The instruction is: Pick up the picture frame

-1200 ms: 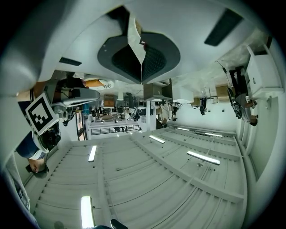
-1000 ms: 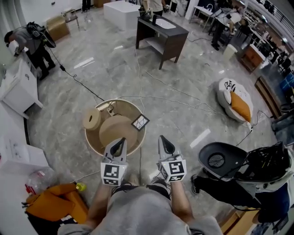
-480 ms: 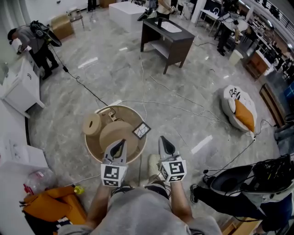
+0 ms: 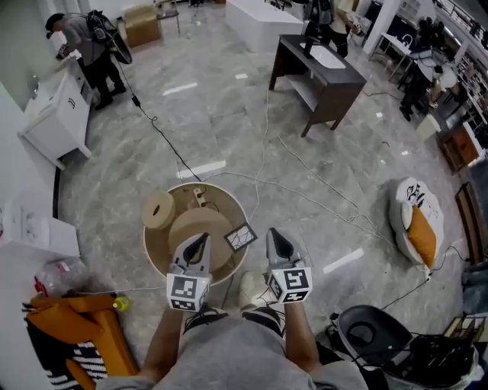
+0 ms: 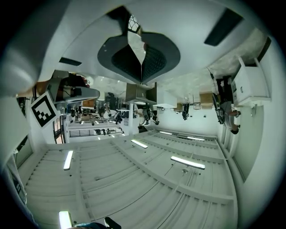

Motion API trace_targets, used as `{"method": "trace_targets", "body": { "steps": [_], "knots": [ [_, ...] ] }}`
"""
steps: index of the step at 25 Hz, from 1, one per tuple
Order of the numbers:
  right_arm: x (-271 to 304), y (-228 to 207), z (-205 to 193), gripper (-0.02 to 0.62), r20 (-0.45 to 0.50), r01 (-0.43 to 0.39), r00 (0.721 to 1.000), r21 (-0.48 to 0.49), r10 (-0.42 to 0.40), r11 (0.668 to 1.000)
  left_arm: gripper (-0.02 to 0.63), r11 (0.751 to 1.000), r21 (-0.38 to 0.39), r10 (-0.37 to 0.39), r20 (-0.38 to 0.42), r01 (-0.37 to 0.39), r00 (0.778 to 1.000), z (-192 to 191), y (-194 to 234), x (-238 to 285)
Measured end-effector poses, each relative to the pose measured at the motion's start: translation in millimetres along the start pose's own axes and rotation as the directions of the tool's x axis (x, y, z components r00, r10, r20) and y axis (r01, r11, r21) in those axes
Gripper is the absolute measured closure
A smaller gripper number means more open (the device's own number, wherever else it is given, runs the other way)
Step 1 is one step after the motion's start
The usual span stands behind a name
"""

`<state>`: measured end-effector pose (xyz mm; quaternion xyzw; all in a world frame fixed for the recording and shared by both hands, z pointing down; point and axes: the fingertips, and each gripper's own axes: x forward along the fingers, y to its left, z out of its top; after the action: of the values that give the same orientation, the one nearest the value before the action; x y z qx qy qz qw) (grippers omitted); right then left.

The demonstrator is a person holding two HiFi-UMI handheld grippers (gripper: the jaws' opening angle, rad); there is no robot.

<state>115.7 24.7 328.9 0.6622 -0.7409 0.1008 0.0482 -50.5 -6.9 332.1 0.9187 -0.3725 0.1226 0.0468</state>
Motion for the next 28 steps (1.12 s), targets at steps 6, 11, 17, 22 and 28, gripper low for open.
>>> {"method": "trace_targets", "body": {
  "steps": [6,11,17,22,28],
  "knots": [
    [66,-42,-33,0.595,-0.096,-0.092,0.991,0.008,0.092,0.996,0.586,0.993,-0.062,0.093,-0.088,-0.098,0.992,-34,15,59],
    [116,-68,-83,0.595,-0.177,-0.142,0.974,0.021,0.144,0.990,0.586,0.984,-0.101,0.133,-0.149,-0.149,0.980,-80,28,104],
    [168,-92,-164,0.595,-0.277,-0.161,0.945,0.067,0.174,0.985,0.586,0.968,-0.163,0.143,-0.257,-0.189,0.956,-160,43,147],
    [195,-99,-236,0.595,-0.352,-0.186,0.915,0.067,0.198,0.980,0.586,0.953,-0.208,0.142,-0.332,-0.219,0.933,-235,51,170],
    [201,-105,-317,0.595,-0.437,-0.202,0.873,0.077,0.215,0.976,0.586,0.948,-0.237,0.102,-0.400,-0.210,0.911,-309,40,189]
  ]
}}
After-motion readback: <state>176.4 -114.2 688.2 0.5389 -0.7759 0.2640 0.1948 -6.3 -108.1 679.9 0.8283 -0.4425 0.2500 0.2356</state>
